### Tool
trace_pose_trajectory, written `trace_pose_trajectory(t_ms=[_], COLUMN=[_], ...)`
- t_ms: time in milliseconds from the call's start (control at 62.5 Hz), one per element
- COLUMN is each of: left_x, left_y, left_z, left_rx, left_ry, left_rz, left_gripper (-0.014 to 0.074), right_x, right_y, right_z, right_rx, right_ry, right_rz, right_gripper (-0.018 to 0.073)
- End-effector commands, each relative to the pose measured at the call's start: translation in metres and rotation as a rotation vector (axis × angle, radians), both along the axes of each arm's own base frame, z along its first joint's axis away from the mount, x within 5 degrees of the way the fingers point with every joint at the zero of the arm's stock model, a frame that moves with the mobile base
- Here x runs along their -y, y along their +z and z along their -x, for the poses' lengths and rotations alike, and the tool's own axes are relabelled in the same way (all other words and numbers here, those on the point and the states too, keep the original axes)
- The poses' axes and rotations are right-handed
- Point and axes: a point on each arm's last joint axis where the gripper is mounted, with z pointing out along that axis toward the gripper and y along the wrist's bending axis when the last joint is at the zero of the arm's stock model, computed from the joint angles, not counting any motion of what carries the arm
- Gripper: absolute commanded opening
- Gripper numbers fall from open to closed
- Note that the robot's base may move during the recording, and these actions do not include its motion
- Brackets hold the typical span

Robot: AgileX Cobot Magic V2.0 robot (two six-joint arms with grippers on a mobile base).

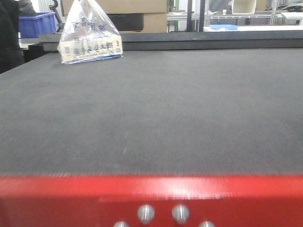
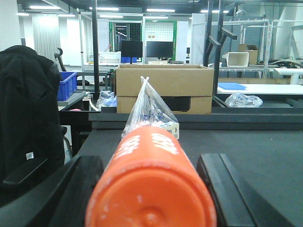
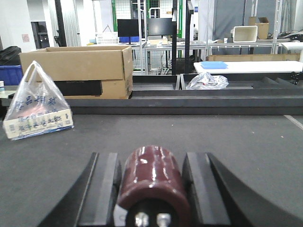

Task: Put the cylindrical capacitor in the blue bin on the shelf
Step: 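Drive the base away from the table toward the blue bin shelf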

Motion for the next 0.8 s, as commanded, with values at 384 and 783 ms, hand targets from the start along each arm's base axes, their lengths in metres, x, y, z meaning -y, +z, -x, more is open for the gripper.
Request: trace_pose_trajectory(t_ms=[384, 783], left_x=[0.0001, 0.0001], left_y=[0.0022, 0.0022], left_z=[0.0017, 0.0017], left_rx=[0.027, 0.027], left_ry=[-0.001, -0.001], left_rz=[0.005, 0.005], left_gripper=[-0.0111, -0.0111], right_x=[0.0007, 0.0007], right_y=[0.003, 0.003], right_z=[0.0009, 0.0009], right_rx=[0.03, 0.03], right_ry=[-0.008, -0.008], right_rz=[0.011, 0.011], right_gripper=[-0.0168, -0.0168])
